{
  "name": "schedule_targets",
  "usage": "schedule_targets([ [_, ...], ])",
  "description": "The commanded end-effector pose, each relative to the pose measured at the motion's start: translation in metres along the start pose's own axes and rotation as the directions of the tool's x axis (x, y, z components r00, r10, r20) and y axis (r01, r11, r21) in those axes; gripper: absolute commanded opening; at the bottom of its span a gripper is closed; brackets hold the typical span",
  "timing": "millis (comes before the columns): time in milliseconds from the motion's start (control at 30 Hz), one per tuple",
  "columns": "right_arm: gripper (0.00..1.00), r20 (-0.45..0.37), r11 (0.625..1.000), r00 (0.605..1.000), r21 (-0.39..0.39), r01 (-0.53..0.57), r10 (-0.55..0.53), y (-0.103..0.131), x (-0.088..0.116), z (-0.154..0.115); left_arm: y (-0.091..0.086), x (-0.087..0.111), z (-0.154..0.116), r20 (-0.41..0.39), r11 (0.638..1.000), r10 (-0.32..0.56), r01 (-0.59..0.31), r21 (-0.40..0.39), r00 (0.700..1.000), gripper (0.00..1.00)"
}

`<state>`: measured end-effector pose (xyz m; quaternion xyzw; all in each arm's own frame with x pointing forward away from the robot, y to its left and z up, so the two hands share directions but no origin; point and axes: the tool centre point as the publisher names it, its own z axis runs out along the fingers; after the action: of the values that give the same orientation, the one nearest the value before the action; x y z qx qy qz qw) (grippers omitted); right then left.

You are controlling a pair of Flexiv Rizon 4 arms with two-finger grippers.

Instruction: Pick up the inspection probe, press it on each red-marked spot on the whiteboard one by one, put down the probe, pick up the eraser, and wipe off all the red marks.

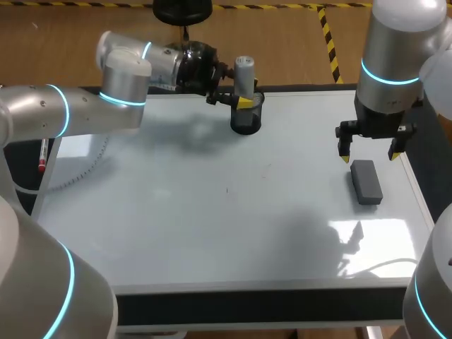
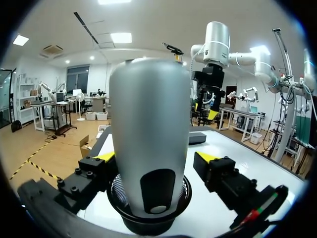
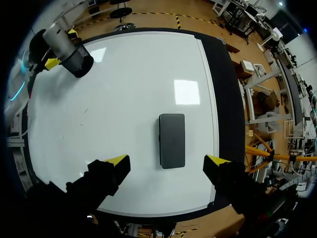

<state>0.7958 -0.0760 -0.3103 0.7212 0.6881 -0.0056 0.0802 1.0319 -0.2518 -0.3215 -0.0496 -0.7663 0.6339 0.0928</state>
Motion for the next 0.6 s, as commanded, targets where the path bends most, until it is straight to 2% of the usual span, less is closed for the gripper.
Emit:
schedule_targets([
  [33, 1.00, -0.001, 1.000, 1.000, 0.000, 0.001, -0.001, 0.000, -0.001, -0.001, -0.004, -0.001, -0.003, -0.007, 1.000, 0.005, -0.005, 0.002, 1.000, 1.00],
  [600, 1.00, -0.001, 1.000, 1.000, 0.000, 0.001, -0.001, 0.000, -0.001, -0.001, -0.013, -0.005, -0.016, -0.007, 1.000, 0.005, -0.005, 0.020, 1.000, 1.00],
])
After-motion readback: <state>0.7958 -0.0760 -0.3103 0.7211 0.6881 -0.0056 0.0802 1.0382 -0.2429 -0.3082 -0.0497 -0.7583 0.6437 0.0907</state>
